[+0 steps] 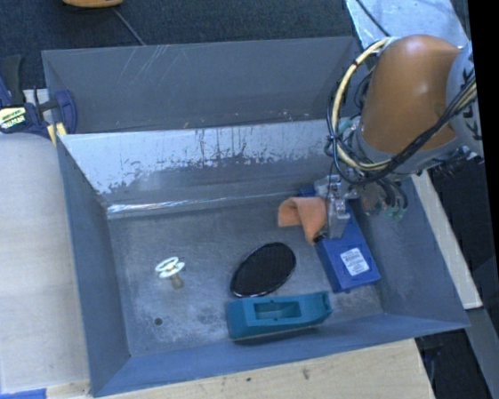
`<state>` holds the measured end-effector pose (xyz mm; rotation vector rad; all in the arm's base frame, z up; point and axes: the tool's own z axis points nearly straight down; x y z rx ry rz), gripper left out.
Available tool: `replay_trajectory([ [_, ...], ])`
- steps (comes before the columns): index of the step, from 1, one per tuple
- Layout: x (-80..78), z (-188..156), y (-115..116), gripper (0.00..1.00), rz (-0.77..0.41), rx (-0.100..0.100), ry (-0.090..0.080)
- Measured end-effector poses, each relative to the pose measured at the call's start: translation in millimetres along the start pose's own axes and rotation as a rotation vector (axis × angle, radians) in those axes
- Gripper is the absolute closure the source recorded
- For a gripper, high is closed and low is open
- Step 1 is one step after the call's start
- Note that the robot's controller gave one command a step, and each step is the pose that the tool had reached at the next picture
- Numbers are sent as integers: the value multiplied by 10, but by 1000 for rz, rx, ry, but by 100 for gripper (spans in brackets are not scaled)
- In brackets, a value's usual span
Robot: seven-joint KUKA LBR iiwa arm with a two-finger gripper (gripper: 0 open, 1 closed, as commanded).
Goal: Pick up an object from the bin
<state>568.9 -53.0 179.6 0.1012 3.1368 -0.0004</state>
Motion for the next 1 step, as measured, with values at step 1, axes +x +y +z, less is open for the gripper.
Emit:
replay_trajectory([
  [1,-193,-1242,127,100,-15,-1,-1],
])
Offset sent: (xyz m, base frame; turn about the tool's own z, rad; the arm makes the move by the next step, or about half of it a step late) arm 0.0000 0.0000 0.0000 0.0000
